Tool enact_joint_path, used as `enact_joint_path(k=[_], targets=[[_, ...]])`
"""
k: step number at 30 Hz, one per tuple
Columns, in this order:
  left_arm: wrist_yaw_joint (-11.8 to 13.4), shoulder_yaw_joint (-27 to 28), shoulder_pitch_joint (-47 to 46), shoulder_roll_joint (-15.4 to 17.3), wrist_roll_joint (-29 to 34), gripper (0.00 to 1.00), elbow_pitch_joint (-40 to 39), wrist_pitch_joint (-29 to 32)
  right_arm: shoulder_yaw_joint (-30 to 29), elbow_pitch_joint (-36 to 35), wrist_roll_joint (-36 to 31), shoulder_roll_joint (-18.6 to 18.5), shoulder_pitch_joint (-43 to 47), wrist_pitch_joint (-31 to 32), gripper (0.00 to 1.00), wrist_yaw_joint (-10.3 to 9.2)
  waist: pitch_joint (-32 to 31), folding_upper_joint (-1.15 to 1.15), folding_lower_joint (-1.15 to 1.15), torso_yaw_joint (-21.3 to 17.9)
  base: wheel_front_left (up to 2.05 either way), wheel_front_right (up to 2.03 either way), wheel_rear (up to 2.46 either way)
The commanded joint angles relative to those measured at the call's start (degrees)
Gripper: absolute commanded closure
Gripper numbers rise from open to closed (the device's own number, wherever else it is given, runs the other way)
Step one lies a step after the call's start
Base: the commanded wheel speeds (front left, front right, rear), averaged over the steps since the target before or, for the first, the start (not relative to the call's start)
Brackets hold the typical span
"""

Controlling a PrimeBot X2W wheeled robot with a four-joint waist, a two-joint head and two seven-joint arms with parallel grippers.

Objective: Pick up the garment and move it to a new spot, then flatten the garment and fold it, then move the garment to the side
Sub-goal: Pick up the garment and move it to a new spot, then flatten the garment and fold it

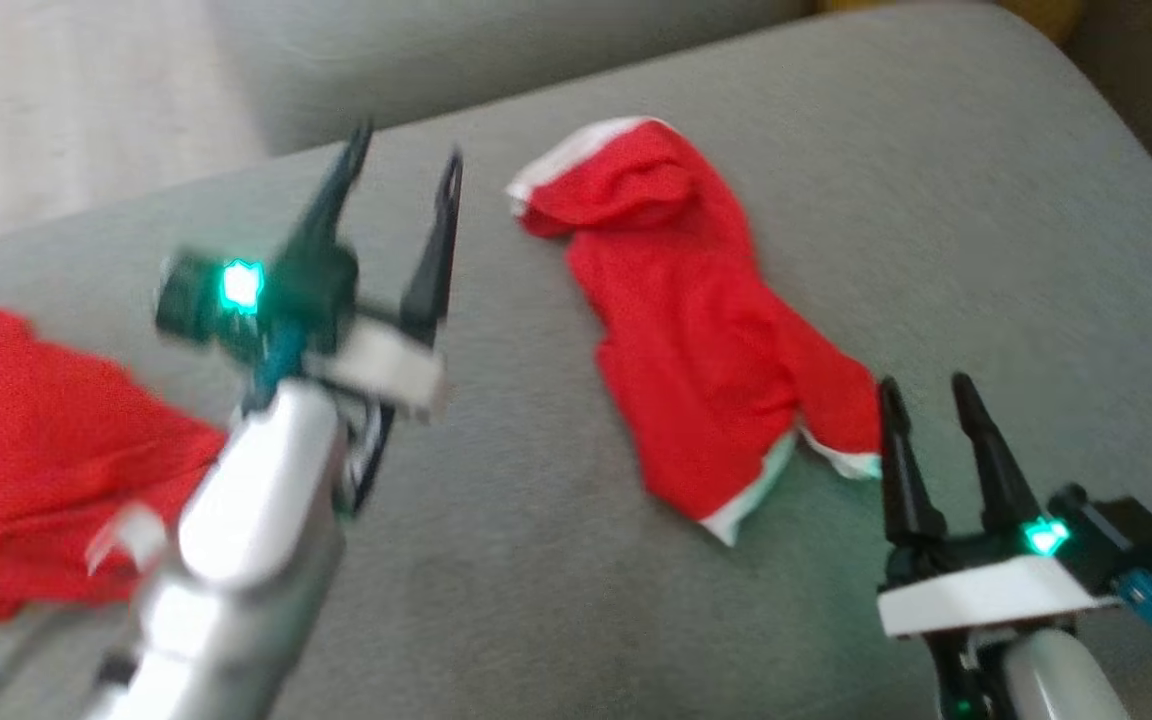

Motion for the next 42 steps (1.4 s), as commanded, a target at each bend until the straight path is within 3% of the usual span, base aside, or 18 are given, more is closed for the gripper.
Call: enact_joint_path(k=[1,10,14,25,30,35,42], targets=[[0.93,2.16,0.14,1.62,0.11,0.0,-2.97,-0.56,0.56,-1.69,-0.36,-0.31,-0.32,-0.61,0.0,-0.04,-2.93,0.0,0.01,4.35,0.0,0.0,0.0],[9.02,4.49,22.43,1.47,-3.16,0.0,-14.23,-2.11,-2.84,-1.88,-2.36,-0.31,3.22,-0.61,0.0,-0.04,-5.77,0.0,0.01,10.71,0.0,0.0,0.0],[11.14,4.92,28.31,0.29,-3.83,0.0,-16.89,-2.71,-3.97,-1.97,-2.95,-0.31,3.74,-0.61,0.0,-0.04,-6.01,0.0,0.01,12.03,0.0,0.0,0.0],[10.47,3.34,28.07,-0.23,-2.69,0.0,-18.26,-3.03,-6.47,0.42,-4.1,-0.31,2.74,-0.61,0.0,-0.04,-4.49,0.0,0.01,11.65,0.0,0.0,0.0],[10.15,2.56,26.99,-0.56,-2.64,0.0,-17.65,-2.74,-9.85,9.77,-5.18,-0.31,0.14,-0.56,0.0,-0.04,-2.22,0.0,0.01,11.33,0.0,0.0,0.0],[9.77,1.9,26.03,-0.47,-2.52,0.0,-17.09,-2.38,-8.91,19.44,-2.46,-0.31,-3.56,-0.13,0.0,-0.04,-0.44,0.0,0.01,11.36,0.0,0.0,0.0],[9.62,1.65,24.97,-0.13,-2.49,0.0,-16.77,-2.16,-7.53,26.43,-1.47,-0.31,-6.89,-0.47,0.0,-0.04,0.44,0.0,0.01,11.49,0.0,0.0,0.0]])
